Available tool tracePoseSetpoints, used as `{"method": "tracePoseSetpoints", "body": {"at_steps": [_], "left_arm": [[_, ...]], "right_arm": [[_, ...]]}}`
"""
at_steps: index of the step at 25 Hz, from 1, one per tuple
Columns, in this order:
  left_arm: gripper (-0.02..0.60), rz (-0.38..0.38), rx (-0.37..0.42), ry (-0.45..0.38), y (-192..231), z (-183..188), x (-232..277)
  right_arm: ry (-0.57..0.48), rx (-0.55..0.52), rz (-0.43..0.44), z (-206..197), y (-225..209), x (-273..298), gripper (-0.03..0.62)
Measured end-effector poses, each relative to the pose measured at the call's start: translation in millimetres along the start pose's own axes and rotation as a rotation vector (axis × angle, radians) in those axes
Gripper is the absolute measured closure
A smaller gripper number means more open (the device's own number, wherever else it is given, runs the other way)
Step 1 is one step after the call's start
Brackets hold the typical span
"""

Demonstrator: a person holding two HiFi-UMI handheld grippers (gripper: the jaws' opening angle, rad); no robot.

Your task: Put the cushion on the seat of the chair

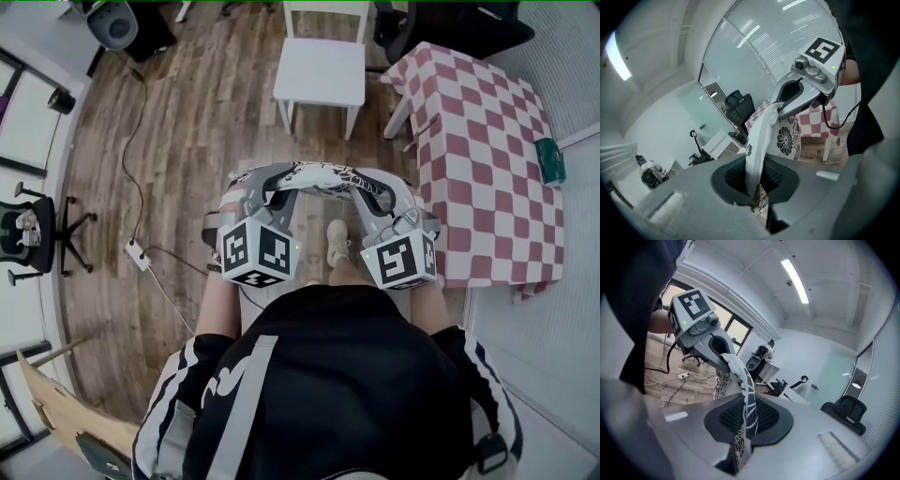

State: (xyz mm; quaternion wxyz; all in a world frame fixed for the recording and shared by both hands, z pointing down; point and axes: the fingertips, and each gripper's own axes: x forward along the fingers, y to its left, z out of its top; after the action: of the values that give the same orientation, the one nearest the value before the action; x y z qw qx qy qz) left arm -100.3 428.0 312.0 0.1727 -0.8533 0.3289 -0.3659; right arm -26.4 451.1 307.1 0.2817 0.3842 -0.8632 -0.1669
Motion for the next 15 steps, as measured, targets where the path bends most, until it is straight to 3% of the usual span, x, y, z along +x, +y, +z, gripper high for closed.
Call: {"method": "tracePoseSetpoints", "body": {"at_steps": [15], "left_arm": [[0.561, 0.008, 0.001, 0.006, 51, 12, 63]], "right_arm": [[-0.011, 0.012, 0.005, -15, -66, 50, 0.576]]}}
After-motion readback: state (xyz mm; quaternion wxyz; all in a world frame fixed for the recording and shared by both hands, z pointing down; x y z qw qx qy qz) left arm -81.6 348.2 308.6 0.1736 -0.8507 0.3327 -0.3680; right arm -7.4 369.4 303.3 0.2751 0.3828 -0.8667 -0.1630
